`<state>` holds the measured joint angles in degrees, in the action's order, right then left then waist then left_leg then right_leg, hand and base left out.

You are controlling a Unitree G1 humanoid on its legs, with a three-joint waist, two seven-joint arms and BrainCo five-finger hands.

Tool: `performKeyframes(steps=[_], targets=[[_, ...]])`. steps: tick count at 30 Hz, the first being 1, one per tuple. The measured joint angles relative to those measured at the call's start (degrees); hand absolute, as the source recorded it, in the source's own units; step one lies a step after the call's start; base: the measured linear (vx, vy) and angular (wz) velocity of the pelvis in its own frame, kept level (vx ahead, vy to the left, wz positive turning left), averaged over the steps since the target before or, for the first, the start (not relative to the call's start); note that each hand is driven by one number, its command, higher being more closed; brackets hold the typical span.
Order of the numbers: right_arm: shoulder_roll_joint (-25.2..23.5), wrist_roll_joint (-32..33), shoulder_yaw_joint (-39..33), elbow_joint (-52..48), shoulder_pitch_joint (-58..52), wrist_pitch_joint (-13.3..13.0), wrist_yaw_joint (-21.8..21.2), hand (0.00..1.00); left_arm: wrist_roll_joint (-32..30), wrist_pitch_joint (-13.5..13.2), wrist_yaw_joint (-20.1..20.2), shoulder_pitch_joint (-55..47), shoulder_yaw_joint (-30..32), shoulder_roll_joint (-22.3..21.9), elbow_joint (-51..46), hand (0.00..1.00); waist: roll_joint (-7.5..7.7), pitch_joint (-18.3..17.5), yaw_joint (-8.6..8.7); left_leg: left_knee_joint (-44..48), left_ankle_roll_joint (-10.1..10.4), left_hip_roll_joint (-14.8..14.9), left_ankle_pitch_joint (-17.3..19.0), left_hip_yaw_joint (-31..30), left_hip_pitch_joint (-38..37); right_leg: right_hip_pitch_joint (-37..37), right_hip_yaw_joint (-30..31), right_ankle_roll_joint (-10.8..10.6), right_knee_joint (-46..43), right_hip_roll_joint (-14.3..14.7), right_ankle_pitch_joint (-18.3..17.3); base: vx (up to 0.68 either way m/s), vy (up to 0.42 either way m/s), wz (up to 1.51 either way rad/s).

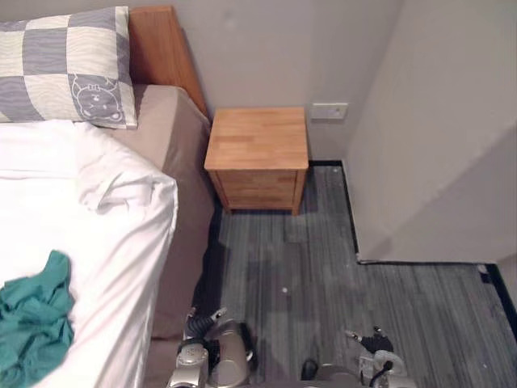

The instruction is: Tidy the bed and pick cloth on bed and put in laundry

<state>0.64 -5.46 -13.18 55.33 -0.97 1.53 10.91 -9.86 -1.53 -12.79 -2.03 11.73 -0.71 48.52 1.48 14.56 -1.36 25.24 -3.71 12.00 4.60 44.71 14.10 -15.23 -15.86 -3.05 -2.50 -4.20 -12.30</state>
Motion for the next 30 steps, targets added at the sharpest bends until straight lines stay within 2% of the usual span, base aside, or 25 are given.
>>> performKeyframes(steps=[1,2,3,4,5,6,7,8,9,11,12,13,14,15,16,17,19,20,21,23,24,26,28,29,30], targets=[[-0.34,-0.23,0.36,-0.01,0.05,-0.10,0.03,0.00,-0.10,0.10,0.01,0.07,0.27,0.14,0.34,0.00,0.16,-0.40,0.61,3.13,-3.48,2.33,2.04,10.59,-0.03,-1.40,-3.44,-1.19,0.69,0.84,0.69,0.64,0.054,1.63],[-0.19,-0.28,0.35,0.12,-0.14,-0.10,0.04,0.00,-0.20,0.21,-0.01,0.05,0.26,0.03,0.81,0.00,-0.22,-0.66,0.63,3.50,-6.60,2.68,4.18,13.51,-0.73,-2.39,-4.97,-1.43,0.53,1.47,0.83,0.64,0.082,1.64],[0.58,-0.67,0.29,1.02,-0.51,-0.05,0.01,0.00,-0.39,0.94,0.08,-0.11,0.21,-0.34,1.53,0.00,-0.94,-1.43,0.35,0.42,-9.27,0.36,11.22,12.80,-2.80,-3.38,-7.87,-3.06,-4.07,1.69,-0.05,0.64,0.104,1.70],[0.99,-1.38,0.12,2.09,-0.04,0.00,0.00,0.00,-0.39,1.14,0.18,-0.17,0.16,0.10,1.49,0.00,0.00,-1.49,0.43,-1.67,-9.15,-2.36,11.56,9.83,-4.48,-1.20,-9.37,-5.54,-14.26,-0.84,-0.87,0.73,0.147,1.65],[1.54,-1.80,0.11,2.21,0.22,-0.05,0.04,0.00,-0.36,1.15,0.17,-0.53,0.04,-0.08,1.49,0.00,-0.21,-1.58,0.39,-3.08,-8.63,-3.74,11.47,7.51,-5.60,1.30,-9.39,-7.22,-22.97,-2.46,-0.40,0.57,0.128,1.46],[2.40,-2.17,0.22,1.84,0.25,-0.21,-0.01,0.00,0.12,1.18,0.09,-1.61,-0.28,-0.25,1.44,0.00,-0.58,-1.77,0.67,-5.60,-6.95,-5.61,11.11,3.75,-9.04,5.98,-8.73,-6.60,-39.16,-5.51,0.85,0.55,0.113,1.12],[2.58,-2.31,0.23,1.81,0.22,-0.19,-0.01,0.00,0.16,1.19,0.11,-1.83,-0.47,-0.23,1.55,0.00,-0.75,-1.78,0.73,-6.49,-6.50,-6.14,11.02,1.82,-10.44,7.80,-8.02,-6.36,-44.78,-6.46,0.75,0.54,0.062,1.65],[2.78,-2.31,0.22,1.51,-0.37,-0.19,0.00,0.00,0.17,1.28,0.10,-1.97,-1.16,-0.20,2.59,0.00,-1.29,-1.89,1.14,-8.53,-4.94,-6.72,10.29,-2.65,-13.85,11.67,-7.07,-5.45,-52.35,-7.82,0.11,0.52,-0.022,1.90],[3.09,-2.06,0.09,0.26,-0.96,-0.15,0.04,0.00,0.18,1.27,0.03,-2.00,-1.96,-0.02,3.41,0.00,-1.81,-1.96,1.72,-10.61,-2.85,-6.95,9.00,-6.52,-16.62,14.94,-7.80,-3.52,-53.95,-10.27,-1.01,0.51,-0.062,1.93],[3.28,-1.87,-0.01,-0.46,-1.37,-0.35,0.06,0.00,0.21,1.30,-0.03,-2.10,-2.38,0.37,4.00,0.00,-1.99,-2.33,2.18,-12.95,-0.72,-7.02,7.64,-13.70,-18.74,19.92,-5.61,-1.82,-49.40,-12.24,-2.05,0.46,-0.206,1.93],[3.34,-1.86,-0.15,-0.31,-1.44,-0.50,0.07,0.00,0.23,1.29,-0.02,-2.25,-2.71,0.58,4.10,0.00,-1.90,-2.37,2.23,-13.63,0.21,-6.79,7.03,-16.81,-19.52,21.81,-2.47,-1.78,-45.29,-11.75,-2.13,0.44,-0.316,2.11],[3.44,-1.87,-0.39,-0.07,-1.51,-0.56,0.08,0.00,0.22,1.23,-0.01,-2.34,-2.86,0.68,4.11,0.00,-1.90,-2.37,2.22,-14.58,1.36,-6.37,6.33,-20.48,-20.17,22.76,1.99,-2.29,-39.17,-10.52,-2.02,0.46,-0.511,2.20],[3.37,-1.87,-0.50,0.62,-1.74,-0.62,0.11,0.00,0.22,1.21,0.00,-2.32,-3.25,0.96,4.38,0.00,-1.66,-2.49,2.29,-15.65,3.03,-6.04,5.33,-26.17,-20.14,22.91,10.36,-3.81,-27.66,-7.92,-1.09,0.33,-0.480,2.28],[3.26,-1.85,-0.54,1.40,-1.72,-0.64,0.13,0.00,0.23,1.16,0.03,-2.34,-3.34,1.16,4.51,0.00,-1.13,-2.62,2.26,-16.44,4.16,-6.17,4.67,-29.32,-19.56,22.63,15.68,-5.18,-21.35,-6.68,0.23,0.30,-0.509,2.32],[2.86,-1.84,-0.55,2.36,-1.80,-0.58,0.12,0.00,0.22,1.14,0.05,-2.28,-3.41,1.83,4.53,0.00,0.42,-3.11,2.24,-17.18,5.69,-7.02,3.96,-33.26,-18.89,22.44,21.91,-5.80,-13.99,-5.72,3.01,0.20,-0.464,2.02],[1.46,-1.77,-0.60,3.08,-1.87,-0.57,0.07,0.00,0.22,1.12,0.19,-1.74,-3.50,3.51,4.70,0.00,3.10,-3.05,2.19,-17.85,7.44,-8.56,3.53,-37.23,-18.47,21.98,25.82,-7.64,-10.91,-5.68,8.29,0.22,-0.555,2.04],[3.21,0.54,-4.35,3.85,-1.04,-0.48,0.16,0.00,0.72,1.15,0.27,-1.70,-1.96,0.96,6.02,0.00,-2.32,-2.92,1.40,-21.53,10.80,-4.87,1.32,-40.99,-18.97,19.63,19.68,-5.38,-11.50,-1.92,6.98,0.22,-0.447,1.42],[3.10,0.65,-4.48,3.76,-1.05,-0.57,0.22,0.00,0.71,1.15,0.26,-1.71,-1.80,0.79,6.04,0.00,-2.47,-2.91,1.40,-21.77,11.01,-4.61,1.19,-41.27,-19.06,19.34,18.96,-5.06,-11.49,-1.74,6.85,0.13,-0.241,0.88],[3.16,1.44,-5.12,3.59,-1.29,-0.62,0.06,0.00,0.73,1.19,0.27,-1.82,0.40,-0.17,6.09,0.00,-2.98,-3.07,1.39,-22.41,12.12,-2.87,-0.18,-42.57,-19.20,17.99,15.97,-4.15,-11.40,-0.40,6.40,0.07,-0.220,0.85],[2.68,2.67,-5.29,2.30,-2.63,-0.53,0.18,0.00,0.72,1.12,0.41,-1.79,2.10,-0.98,5.91,0.00,-3.23,-3.30,1.22,-22.15,12.36,-1.07,-0.90,-44.27,-18.86,15.94,12.12,-2.79,-11.07,0.93,6.04,0.06,-0.246,0.94],[1.97,3.15,-5.80,0.19,-4.30,-0.60,0.23,0.00,0.90,1.05,0.41,-1.79,2.49,-1.12,5.47,0.00,-2.87,-3.45,0.41,-22.35,12.55,-0.52,-1.16,-45.67,-18.80,15.07,10.14,-1.74,-10.87,1.29,5.41,0.02,-0.161,0.71],[0.86,4.30,-6.50,-3.93,-5.44,-0.23,0.48,0.00,1.52,1.03,0.38,-1.92,2.60,-1.08,5.03,0.00,-2.68,-3.50,0.23,-22.63,12.77,-0.32,-2.06,-46.24,-18.51,14.50,8.68,-1.49,-10.16,1.33,5.27,-0.01,-0.103,0.48],[-0.74,5.72,-6.34,-14.29,-7.20,0.07,2.08,0.00,3.02,1.02,0.25,-2.37,3.72,-1.39,4.76,0.00,-2.72,-3.53,0.36,-23.36,12.80,-0.58,-2.88,-46.13,-17.86,14.76,8.31,-1.33,-9.52,0.98,5.36,-0.09,-0.025,0.14],[-1.98,6.08,-6.17,-21.31,-8.32,0.09,3.54,0.00,3.68,1.04,0.12,-2.80,3.66,-1.55,4.00,0.00,-2.56,-3.61,0.40,-23.20,12.03,-0.87,-2.41,-45.88,-16.83,15.10,8.04,-1.77,-9.29,0.66,4.76,-0.13,0.019,0.12],[-2.55,6.03,-6.20,-29.58,-8.61,0.06,5.78,0.00,4.27,1.00,0.10,-3.63,3.64,-1.84,2.96,0.00,-2.62,-3.94,0.69,-22.57,9.28,-0.99,-0.57,-42.13,-15.63,15.51,7.36,-1.63,-9.16,-0.10,4.47,-0.11,0.012,0.20]])
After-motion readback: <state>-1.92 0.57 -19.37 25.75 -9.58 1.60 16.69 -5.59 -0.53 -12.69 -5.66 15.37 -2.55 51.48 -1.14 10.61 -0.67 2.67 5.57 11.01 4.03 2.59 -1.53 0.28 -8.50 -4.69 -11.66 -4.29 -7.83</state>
